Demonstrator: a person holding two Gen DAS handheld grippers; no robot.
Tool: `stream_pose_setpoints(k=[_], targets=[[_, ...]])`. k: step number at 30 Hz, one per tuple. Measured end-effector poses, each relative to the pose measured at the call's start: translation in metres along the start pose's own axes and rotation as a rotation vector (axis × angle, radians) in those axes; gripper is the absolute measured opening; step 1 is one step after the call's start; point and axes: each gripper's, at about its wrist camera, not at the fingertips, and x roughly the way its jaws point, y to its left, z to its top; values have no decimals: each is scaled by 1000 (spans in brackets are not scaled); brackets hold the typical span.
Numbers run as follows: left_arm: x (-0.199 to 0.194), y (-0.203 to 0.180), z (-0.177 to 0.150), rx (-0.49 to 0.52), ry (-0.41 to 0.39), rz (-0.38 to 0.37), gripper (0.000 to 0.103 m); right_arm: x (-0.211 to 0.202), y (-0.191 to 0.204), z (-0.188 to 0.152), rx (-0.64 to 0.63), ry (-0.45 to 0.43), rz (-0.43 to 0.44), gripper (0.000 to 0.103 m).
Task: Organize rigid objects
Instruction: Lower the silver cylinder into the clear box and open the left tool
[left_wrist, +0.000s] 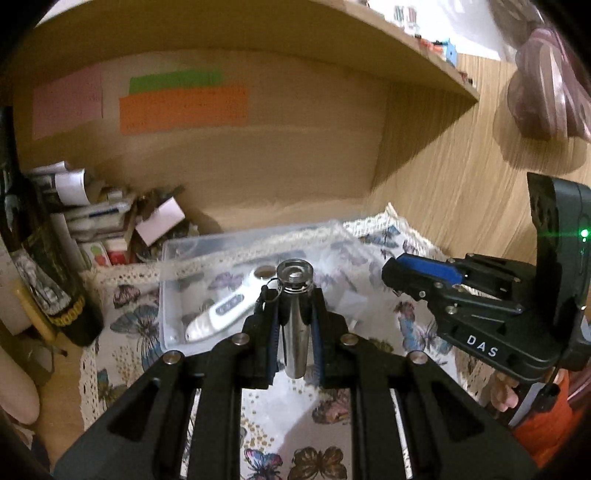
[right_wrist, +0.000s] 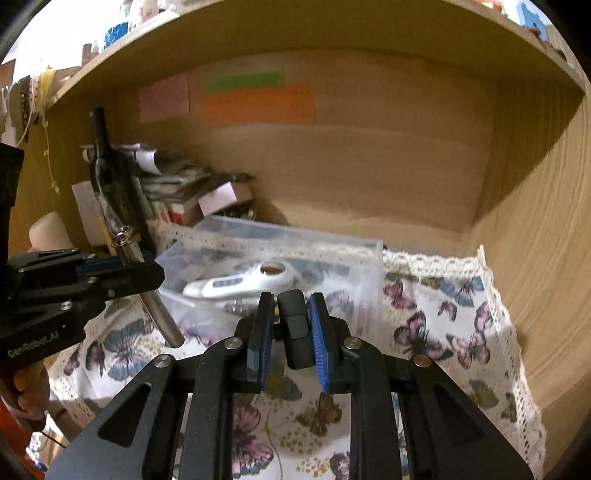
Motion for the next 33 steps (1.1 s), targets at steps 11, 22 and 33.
stream_pose_setpoints(k=[11, 22, 33], targets=[[-2, 13, 27, -28, -80, 43, 15, 22, -13, 18, 14, -9, 5, 18], [54, 33, 16, -44, 44, 97, 15, 67, -5, 7, 4, 85, 51, 18], [85, 23, 8, -16, 134, 79, 20, 91, -4, -1, 9, 153, 73, 19]])
